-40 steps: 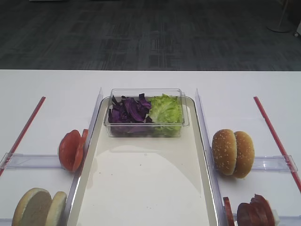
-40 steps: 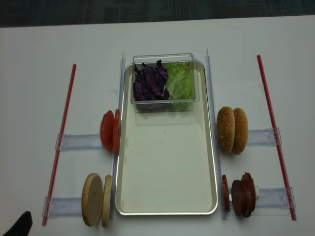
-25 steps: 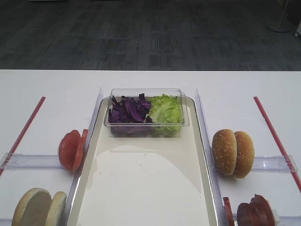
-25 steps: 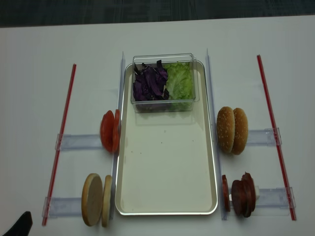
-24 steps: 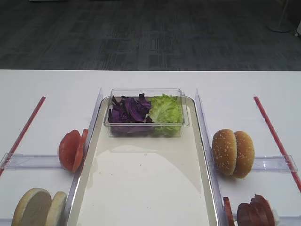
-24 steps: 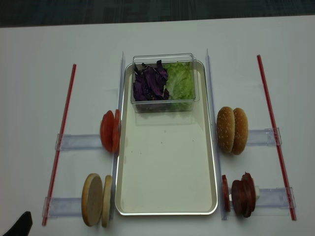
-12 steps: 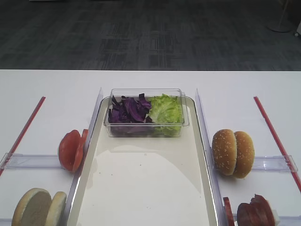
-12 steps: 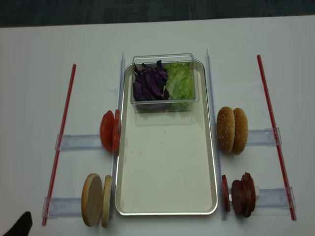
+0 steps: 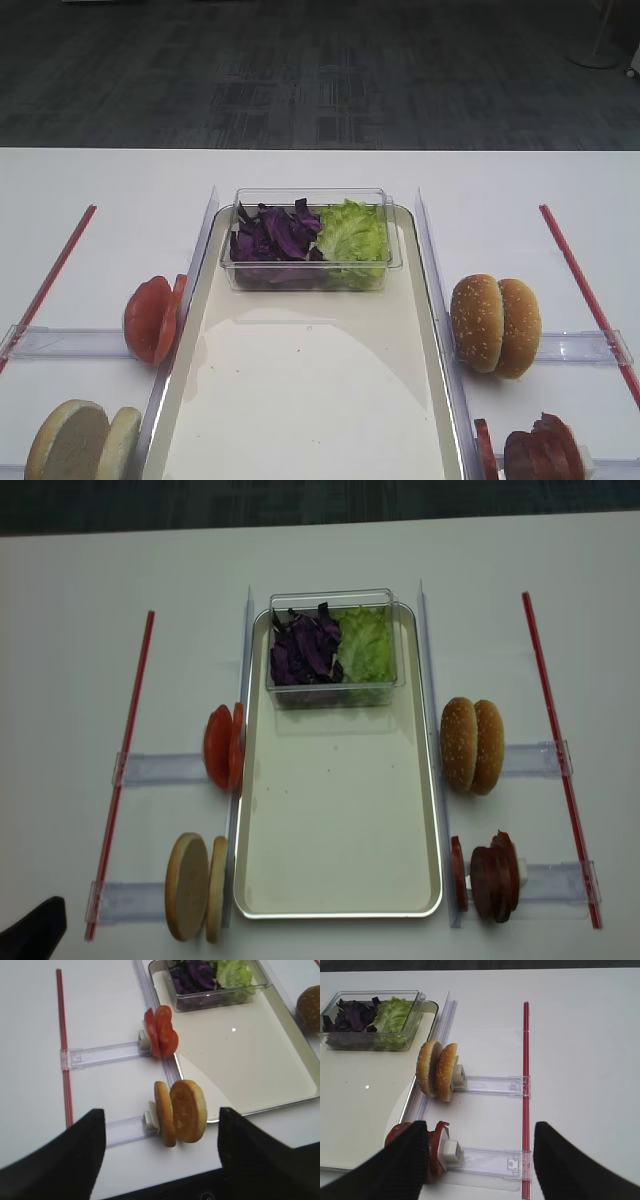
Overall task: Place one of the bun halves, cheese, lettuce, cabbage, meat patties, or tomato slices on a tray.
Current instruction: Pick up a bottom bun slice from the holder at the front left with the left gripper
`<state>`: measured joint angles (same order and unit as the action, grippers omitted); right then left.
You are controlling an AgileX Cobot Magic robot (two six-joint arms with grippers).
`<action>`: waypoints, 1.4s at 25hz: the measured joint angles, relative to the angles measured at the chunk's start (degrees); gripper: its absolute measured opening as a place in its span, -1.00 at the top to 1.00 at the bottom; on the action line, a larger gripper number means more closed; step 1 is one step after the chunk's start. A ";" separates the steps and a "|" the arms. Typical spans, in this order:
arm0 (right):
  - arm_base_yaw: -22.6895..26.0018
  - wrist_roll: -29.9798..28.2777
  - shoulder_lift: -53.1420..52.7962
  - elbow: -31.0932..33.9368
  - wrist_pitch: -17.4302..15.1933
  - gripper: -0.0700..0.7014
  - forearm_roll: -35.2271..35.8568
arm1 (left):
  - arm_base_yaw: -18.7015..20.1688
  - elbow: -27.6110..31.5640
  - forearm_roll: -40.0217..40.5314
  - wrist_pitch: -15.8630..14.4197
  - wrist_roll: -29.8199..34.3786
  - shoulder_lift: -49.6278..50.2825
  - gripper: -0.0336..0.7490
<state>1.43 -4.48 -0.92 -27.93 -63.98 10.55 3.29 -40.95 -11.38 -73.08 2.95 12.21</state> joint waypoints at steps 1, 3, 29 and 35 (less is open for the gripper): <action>0.00 0.00 0.00 0.00 0.00 -0.43 0.00 | 0.55 -0.89 -0.34 0.00 -0.12 0.90 -0.25; 0.00 0.00 0.00 0.00 0.00 -0.43 0.00 | 2.57 -3.07 -0.64 0.00 -0.87 3.75 -0.25; 0.00 0.10 0.00 0.00 0.00 -0.43 0.00 | 21.83 -4.94 -5.43 0.73 -2.95 28.81 -0.17; 0.00 0.21 0.00 0.00 0.00 -0.43 0.00 | 28.29 -4.94 -3.16 1.23 -8.47 34.08 -0.16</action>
<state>1.43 -4.27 -0.92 -27.93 -63.98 10.55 31.58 -45.88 -14.54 -71.86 -5.52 46.30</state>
